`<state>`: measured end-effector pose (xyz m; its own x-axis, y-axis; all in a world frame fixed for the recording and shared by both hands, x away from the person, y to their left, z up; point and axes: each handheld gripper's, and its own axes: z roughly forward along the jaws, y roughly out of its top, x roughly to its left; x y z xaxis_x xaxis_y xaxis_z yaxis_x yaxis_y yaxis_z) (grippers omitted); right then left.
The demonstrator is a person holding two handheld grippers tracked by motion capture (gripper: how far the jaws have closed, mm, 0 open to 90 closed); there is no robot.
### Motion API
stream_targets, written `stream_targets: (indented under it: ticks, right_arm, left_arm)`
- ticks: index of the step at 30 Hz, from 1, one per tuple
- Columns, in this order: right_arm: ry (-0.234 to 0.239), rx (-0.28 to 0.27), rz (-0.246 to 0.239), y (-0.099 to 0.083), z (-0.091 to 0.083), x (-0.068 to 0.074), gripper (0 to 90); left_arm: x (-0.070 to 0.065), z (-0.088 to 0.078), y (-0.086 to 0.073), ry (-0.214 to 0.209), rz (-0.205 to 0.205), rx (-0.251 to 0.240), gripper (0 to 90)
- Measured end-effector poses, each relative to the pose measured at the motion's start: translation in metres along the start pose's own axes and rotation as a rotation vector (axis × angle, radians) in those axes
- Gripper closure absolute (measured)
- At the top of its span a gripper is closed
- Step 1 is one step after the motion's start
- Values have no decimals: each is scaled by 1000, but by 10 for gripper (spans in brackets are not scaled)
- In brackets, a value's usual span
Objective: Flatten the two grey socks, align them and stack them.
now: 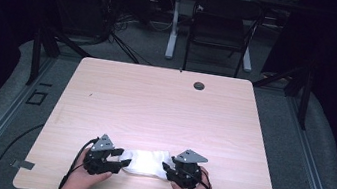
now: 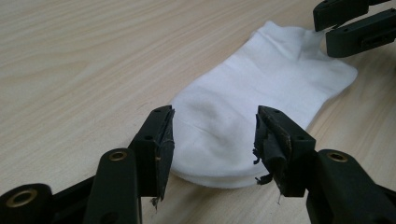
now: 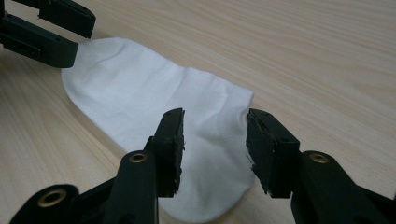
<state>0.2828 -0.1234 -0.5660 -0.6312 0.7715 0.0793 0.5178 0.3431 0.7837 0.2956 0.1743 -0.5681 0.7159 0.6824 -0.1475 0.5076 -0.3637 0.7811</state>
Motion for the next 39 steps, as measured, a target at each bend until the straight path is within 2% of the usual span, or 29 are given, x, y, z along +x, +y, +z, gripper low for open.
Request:
stream_targets:
  ticks: [3,10,16,18,22,25,31,33,39]
  right_arm:
    - [0,-17,-12,0,-5,-1,527]
    - [-13,-11,-39,-1,-11,-4,513]
    - [-32,-18,-15,-3,-15,-12,511]
    - [-47,-26,7,-6,-16,-20,511]
    - [-62,-26,27,-9,-16,-27,511]
    - [-80,-36,60,-13,-16,-34,511]
    - [-97,-24,51,-14,-13,-35,507]
    - [-102,-25,45,-14,-13,-36,505]
    - [-115,-40,50,-16,-13,-38,494]
  left_arm:
    - [3,-6,1,4,-6,-15,450]
    - [13,-16,0,36,-21,-32,444]
    - [24,-20,-3,50,-56,-36,444]
    - [30,-21,-5,72,-81,-37,444]
    - [37,-22,-6,79,-88,-36,444]
    - [42,-22,-7,93,-101,-30,444]
    - [48,-19,-10,133,-130,-9,444]
    - [50,-18,-11,133,-159,-14,444]
    - [53,-14,-11,133,-178,-16,441]
